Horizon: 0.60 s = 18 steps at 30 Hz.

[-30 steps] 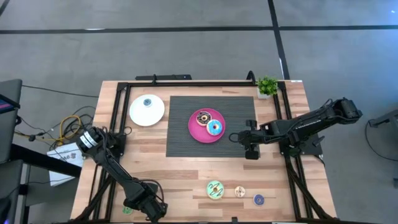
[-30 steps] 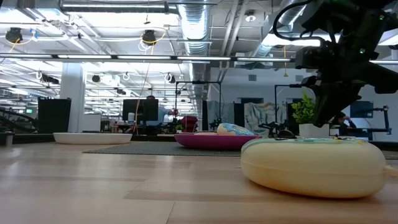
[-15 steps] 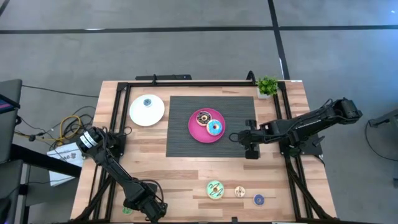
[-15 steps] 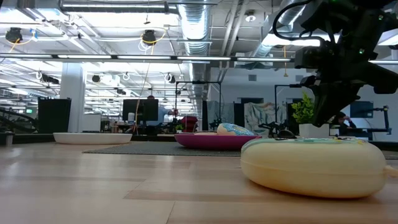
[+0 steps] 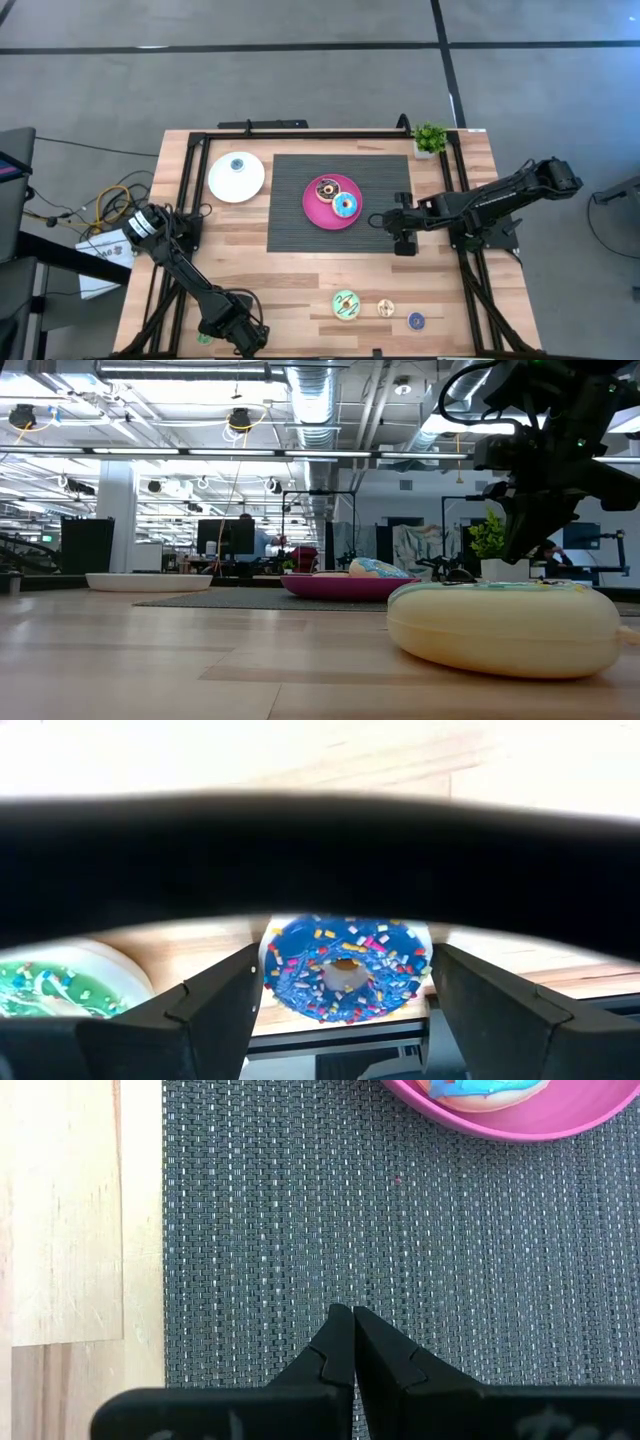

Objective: Pick & Place donuts
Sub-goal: Put the left small violet donut on the white plate

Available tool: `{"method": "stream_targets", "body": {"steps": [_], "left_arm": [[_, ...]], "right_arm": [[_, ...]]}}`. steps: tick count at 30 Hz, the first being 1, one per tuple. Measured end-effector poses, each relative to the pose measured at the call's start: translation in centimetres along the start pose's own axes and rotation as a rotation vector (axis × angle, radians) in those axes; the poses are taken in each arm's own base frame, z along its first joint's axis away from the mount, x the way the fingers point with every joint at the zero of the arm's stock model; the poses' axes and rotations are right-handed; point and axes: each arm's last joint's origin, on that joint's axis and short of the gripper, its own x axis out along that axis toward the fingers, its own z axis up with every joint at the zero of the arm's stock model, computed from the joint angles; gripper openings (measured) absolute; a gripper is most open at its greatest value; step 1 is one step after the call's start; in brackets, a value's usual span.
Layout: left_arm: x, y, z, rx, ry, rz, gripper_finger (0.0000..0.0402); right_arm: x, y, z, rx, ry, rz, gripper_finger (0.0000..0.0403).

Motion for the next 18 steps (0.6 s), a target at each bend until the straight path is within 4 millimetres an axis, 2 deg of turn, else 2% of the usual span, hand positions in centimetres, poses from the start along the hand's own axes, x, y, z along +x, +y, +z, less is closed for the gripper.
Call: {"method": "stream_targets", "body": {"steps": [11, 18], "left_arm": [[0.02, -0.04, 0.04, -0.006, -0.001, -0.002, 0.0229], [0.03, -0.05, 0.04, -0.005, -0.007, -0.007, 0.0218]], "right_arm": [[0.00, 0.01, 0.00, 0.000, 0.000, 0.002, 0.0001], [0.00, 0.00, 0.00, 0.000, 0.000, 0.002, 0.0001]]}}
